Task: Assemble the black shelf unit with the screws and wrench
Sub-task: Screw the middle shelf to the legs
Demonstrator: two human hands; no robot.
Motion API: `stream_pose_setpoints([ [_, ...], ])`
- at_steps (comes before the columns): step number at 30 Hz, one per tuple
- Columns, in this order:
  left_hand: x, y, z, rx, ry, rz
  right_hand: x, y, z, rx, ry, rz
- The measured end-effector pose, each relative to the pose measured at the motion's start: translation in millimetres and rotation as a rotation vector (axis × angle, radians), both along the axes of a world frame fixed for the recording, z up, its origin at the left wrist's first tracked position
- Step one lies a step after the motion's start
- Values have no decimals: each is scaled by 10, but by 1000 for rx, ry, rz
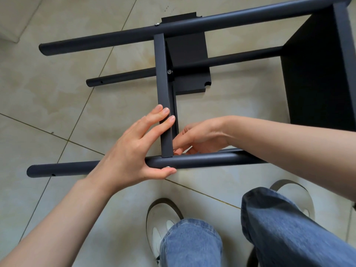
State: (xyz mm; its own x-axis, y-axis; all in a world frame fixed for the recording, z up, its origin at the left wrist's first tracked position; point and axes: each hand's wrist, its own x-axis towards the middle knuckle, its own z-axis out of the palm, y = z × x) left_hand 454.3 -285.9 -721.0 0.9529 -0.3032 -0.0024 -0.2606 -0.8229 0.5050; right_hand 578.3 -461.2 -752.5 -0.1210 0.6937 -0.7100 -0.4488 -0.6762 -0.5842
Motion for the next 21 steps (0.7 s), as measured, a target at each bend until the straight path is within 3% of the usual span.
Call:
stream_pose_setpoints([
  [21,6,-16,16,42,-17,3,15,17,-15,-13,-58,18],
])
